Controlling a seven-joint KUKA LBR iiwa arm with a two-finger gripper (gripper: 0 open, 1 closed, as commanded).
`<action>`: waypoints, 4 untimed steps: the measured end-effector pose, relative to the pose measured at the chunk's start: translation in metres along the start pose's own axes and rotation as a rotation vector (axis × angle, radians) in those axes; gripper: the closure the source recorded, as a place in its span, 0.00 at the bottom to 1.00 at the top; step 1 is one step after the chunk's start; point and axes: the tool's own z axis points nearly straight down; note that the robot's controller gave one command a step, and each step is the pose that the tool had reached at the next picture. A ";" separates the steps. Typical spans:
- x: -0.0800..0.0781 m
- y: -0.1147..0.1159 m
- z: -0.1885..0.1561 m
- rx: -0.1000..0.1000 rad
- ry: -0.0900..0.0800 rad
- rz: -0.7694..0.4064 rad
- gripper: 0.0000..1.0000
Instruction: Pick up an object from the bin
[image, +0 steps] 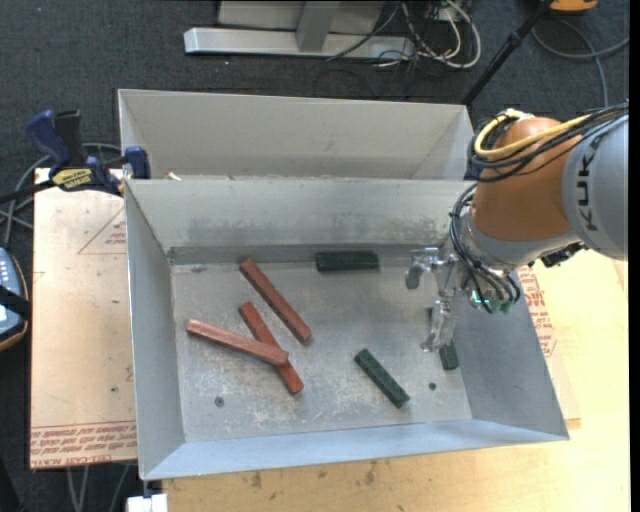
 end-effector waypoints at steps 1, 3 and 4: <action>0.039 -0.051 0.080 0.000 -0.002 -0.194 0.00; 0.030 0.063 0.077 -0.001 -0.004 0.229 0.00; 0.059 0.049 0.070 0.001 -0.007 -0.336 0.00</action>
Offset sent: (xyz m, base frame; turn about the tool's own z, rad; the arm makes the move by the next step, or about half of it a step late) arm -0.0381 -0.0497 -0.0773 -0.1975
